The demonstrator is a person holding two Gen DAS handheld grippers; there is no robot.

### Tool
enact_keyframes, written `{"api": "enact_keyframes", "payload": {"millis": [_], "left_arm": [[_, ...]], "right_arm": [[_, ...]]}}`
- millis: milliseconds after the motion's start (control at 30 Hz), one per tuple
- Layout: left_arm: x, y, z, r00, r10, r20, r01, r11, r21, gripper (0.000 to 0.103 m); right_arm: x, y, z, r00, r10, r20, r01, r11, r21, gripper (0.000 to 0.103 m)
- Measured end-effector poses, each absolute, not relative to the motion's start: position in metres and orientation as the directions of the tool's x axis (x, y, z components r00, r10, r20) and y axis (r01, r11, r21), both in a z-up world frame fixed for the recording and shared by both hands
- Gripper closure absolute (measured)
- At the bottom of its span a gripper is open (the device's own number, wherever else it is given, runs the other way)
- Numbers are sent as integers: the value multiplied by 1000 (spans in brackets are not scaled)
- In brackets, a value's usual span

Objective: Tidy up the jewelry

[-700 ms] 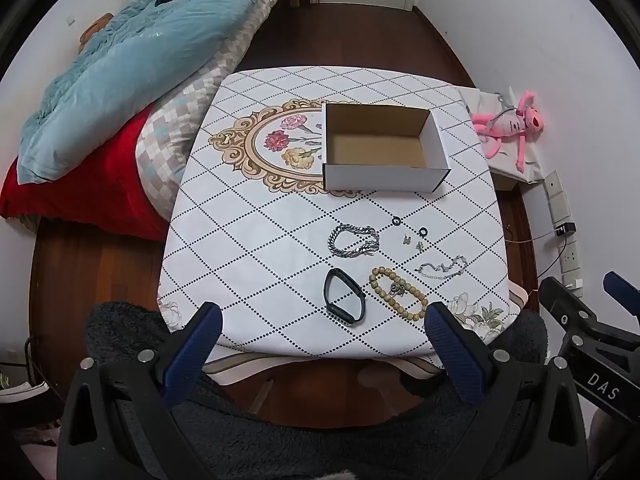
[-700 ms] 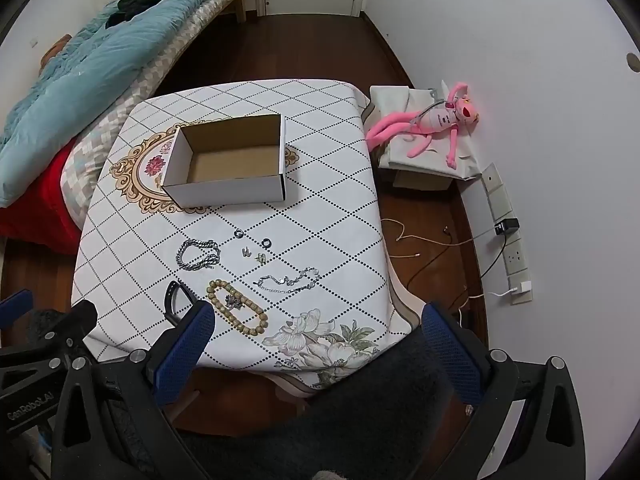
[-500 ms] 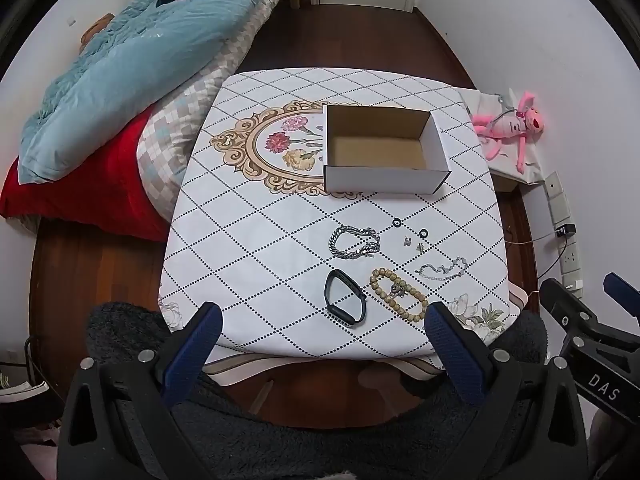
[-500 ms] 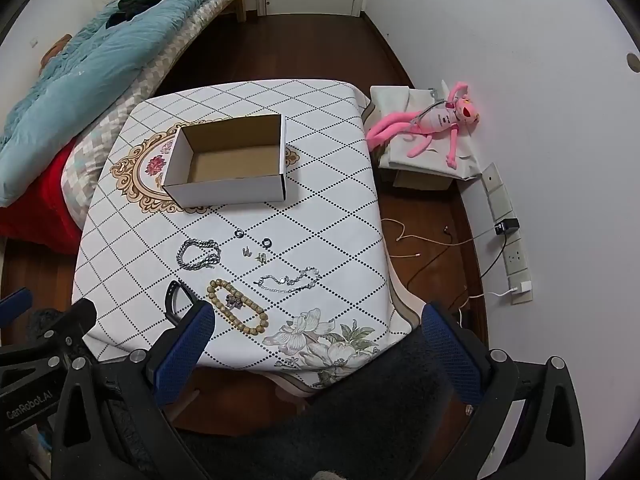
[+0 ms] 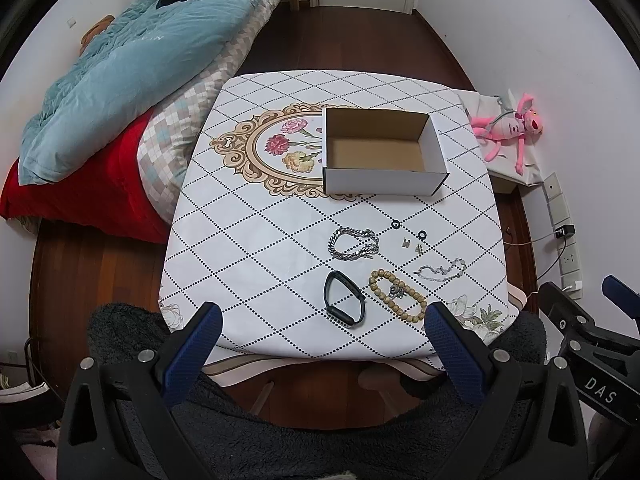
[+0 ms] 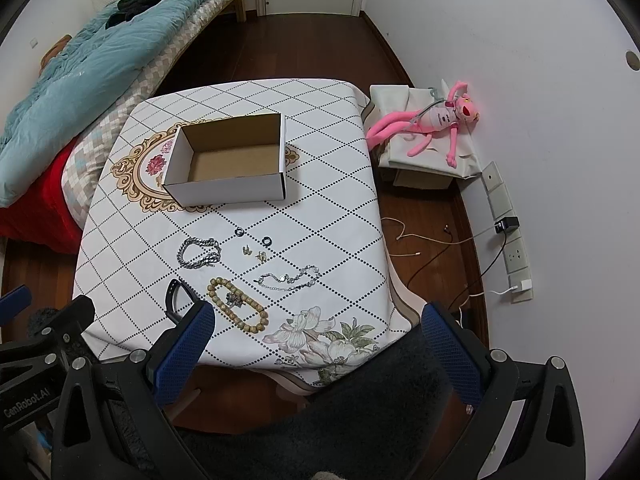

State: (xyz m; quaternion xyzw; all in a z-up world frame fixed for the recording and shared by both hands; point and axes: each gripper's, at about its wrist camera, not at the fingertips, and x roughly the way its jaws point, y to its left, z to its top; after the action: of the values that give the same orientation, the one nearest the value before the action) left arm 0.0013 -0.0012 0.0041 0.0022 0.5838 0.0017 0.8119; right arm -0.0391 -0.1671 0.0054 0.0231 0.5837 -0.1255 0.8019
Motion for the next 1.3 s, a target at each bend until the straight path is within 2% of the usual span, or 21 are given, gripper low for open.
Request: {"api": "enact_keyframes", "payload": {"millis": [1300], "left_arm": [[2, -7, 19, 340, -16, -940, 2, 1000, -17, 0]], "right_arm": [[-39, -170, 22, 292, -185, -938, 236, 965, -117, 0]]}}
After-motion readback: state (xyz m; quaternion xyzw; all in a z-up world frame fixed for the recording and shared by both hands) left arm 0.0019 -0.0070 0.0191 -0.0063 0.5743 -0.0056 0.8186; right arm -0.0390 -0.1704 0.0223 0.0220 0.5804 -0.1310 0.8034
